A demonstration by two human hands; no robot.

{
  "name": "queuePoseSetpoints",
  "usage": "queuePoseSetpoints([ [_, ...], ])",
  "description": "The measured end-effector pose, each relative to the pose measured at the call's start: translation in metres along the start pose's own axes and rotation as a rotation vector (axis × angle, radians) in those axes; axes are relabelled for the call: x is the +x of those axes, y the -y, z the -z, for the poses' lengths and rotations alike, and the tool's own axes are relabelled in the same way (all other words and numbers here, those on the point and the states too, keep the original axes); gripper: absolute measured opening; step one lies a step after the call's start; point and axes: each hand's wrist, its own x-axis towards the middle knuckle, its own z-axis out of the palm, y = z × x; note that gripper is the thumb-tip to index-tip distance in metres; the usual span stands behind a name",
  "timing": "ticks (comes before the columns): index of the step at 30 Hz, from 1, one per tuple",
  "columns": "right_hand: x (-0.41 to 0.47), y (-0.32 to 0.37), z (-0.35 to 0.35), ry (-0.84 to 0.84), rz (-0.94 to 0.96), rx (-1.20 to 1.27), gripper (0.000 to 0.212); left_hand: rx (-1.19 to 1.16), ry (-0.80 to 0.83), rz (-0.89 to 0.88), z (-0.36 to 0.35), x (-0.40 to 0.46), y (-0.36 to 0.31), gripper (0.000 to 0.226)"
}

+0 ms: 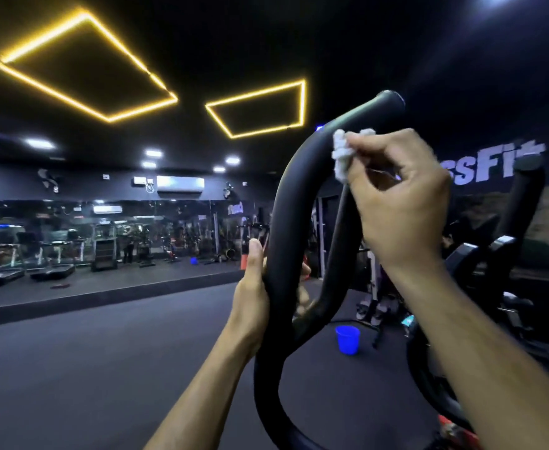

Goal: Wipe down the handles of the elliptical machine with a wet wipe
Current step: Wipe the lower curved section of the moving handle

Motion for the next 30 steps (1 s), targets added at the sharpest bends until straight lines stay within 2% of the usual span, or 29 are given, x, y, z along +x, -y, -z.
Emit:
queuePoseSetpoints([
  [4, -0.032, 0.013, -0.022, 0.008, 0.074, -0.156, 0.023, -0.012, -0.017, 0.033, 0.001, 0.005, 0.006, 0.09],
  [9, -0.058, 0.016, -0.013, 0.107, 0.033, -0.121, 0.021, 0.018, -0.032, 0.014, 0.003, 0.005, 0.011, 0.089],
  [12, -0.036, 0.014, -0.008, -0.004, 0.038, -0.127, 0.014, -0.003, -0.023, -0.011, 0.004, 0.008, 0.014, 0.083],
  [14, -0.02, 0.016, -0.015, -0.071, 0.079, -0.191, 0.018, -0.005, -0.012, -0.023, 0.004, 0.008, 0.015, 0.083],
  [16, -0.018, 0.017, -0.026, -0.053, 0.163, -0.306, 0.025, 0.017, -0.004, -0.027, 0.004, 0.008, 0.015, 0.086],
  [19, -0.033, 0.019, -0.031, 0.075, 0.294, -0.385, 0.026, 0.021, 0.01, -0.015, 0.005, 0.007, 0.014, 0.089],
  [23, -0.018, 0.024, -0.015, 0.431, 0.52, -0.515, 0.023, 0.029, 0.006, -0.033, 0.005, 0.008, 0.014, 0.086],
  [24, -0.004, 0.026, -0.012, 0.463, 0.545, -0.542, 0.021, 0.032, 0.006, -0.033, 0.004, 0.008, 0.015, 0.086],
  [27, 0.033, 0.032, -0.013, 0.417, 0.52, -0.596, 0.015, 0.046, 0.016, -0.026, 0.005, 0.006, 0.014, 0.086],
  [30, 0.029, 0.039, -0.02, 0.517, 0.518, -0.681, 0.016, 0.082, 0.011, -0.035, 0.006, 0.003, 0.011, 0.086],
])
